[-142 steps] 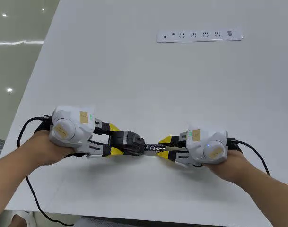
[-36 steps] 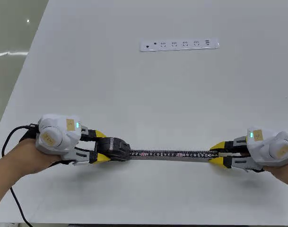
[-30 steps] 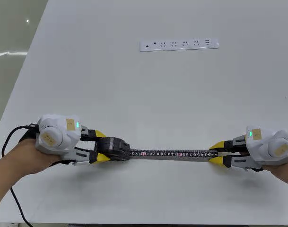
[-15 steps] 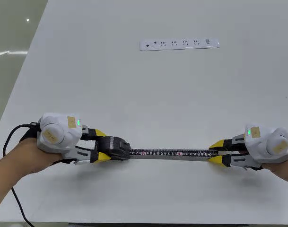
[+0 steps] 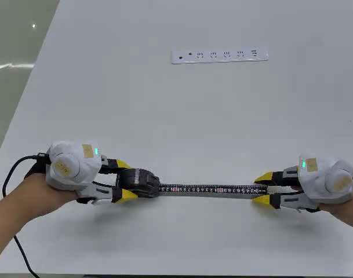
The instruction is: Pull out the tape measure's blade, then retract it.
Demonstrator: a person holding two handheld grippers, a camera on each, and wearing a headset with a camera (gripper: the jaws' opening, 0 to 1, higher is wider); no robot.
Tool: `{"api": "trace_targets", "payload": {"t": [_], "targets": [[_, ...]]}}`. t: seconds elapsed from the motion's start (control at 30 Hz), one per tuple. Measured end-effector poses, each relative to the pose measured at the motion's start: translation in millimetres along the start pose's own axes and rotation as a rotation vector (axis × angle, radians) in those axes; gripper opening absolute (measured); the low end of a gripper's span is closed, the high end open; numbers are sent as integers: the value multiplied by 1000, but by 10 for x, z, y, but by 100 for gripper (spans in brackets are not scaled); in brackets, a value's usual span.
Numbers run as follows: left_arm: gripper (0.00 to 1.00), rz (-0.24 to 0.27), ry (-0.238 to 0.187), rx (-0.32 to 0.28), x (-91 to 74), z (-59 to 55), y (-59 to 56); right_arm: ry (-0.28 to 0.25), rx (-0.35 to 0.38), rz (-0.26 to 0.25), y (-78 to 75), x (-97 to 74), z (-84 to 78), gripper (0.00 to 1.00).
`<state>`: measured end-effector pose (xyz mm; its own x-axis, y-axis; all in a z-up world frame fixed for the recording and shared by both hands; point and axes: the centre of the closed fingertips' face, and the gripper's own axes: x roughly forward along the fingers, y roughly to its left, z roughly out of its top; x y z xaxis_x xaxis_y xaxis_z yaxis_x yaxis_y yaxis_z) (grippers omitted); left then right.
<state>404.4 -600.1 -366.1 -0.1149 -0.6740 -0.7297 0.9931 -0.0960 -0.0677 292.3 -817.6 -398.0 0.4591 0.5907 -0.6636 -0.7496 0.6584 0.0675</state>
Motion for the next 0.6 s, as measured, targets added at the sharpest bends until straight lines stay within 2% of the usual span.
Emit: {"api": "trace_targets", "payload": {"t": [0.1,0.37,0.53,0.6], "targets": [[40,11,2,3,-9,1,10,-8,10,-4,18,-6,22,28],[50,40,-14,-34,-61,28,30,-19,38,-18,22,-29,33,32],[57,77,-25,-80,-102,56,66,-15,57,-31,25,-44,36,37],[61,88,-40,-119,-127,77,70,-10,82,-44,15,-54,28,39]]}}
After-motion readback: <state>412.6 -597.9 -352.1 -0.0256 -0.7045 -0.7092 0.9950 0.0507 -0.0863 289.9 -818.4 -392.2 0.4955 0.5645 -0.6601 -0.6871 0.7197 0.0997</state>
